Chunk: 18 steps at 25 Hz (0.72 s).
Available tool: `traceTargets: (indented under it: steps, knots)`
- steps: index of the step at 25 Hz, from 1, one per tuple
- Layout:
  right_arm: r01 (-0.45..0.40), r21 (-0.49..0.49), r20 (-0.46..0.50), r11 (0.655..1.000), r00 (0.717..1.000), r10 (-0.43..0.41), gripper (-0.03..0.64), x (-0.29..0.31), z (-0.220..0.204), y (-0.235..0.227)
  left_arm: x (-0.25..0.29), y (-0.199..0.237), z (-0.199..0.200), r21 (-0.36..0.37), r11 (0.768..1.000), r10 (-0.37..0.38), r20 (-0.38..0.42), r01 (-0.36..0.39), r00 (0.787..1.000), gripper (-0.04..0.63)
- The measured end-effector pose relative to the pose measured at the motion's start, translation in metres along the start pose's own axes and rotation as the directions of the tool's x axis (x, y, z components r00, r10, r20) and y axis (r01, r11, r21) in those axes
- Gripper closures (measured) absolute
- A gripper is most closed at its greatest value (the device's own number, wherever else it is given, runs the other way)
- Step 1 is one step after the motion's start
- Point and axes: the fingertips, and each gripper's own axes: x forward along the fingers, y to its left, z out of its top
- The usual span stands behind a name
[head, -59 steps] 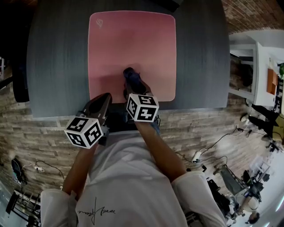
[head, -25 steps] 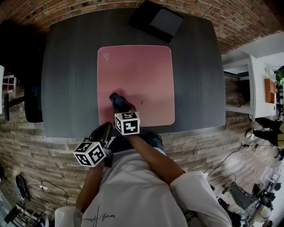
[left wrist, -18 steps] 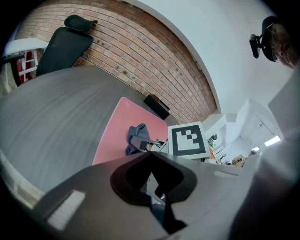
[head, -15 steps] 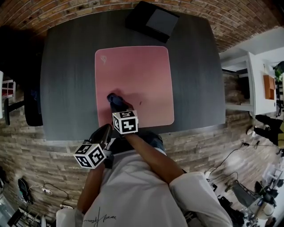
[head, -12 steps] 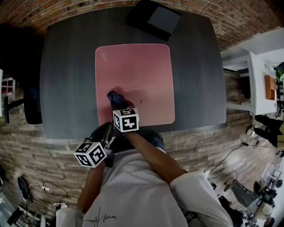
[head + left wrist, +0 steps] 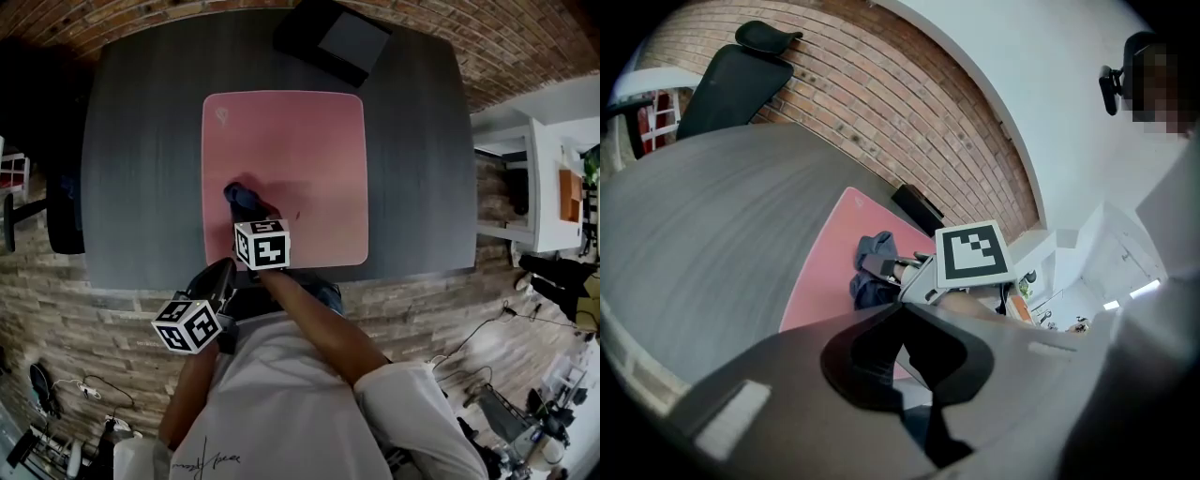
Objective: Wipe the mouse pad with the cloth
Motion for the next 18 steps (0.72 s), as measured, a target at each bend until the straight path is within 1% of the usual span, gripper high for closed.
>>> traceTargets:
  steps: [3, 8, 13, 18]
  knots:
    - [0.001, -0.001, 0.003, 1.0, 1.0, -0.001, 0.506, 0.004, 0.005, 0.0, 0.001, 0.001, 0.003, 0.016, 1.0, 0.012, 0.004, -0.012, 1.0, 0.584]
    - [0.009, -0.004, 0.005, 1.0, 1.0, -0.008, 0.506, 0.01, 0.013, -0.002, 0.006, 0.001, 0.005, 0.008, 1.0, -0.004, -0.011, 0.004, 1.0, 0.583]
    - [-0.009, -0.003, 0.003, 1.0, 1.0, 0.009, 0.506, 0.018, 0.02, 0.002, 0.007, 0.004, 0.011, -0.001, 1.0, 0.001, -0.003, -0.001, 1.0, 0.583]
    - [-0.002, -0.015, 0.005, 1.0, 1.0, 0.002, 0.506, 0.018, 0.026, -0.002, 0.01, 0.003, 0.011, -0.006, 1.0, -0.001, -0.011, 0.001, 1.0, 0.583]
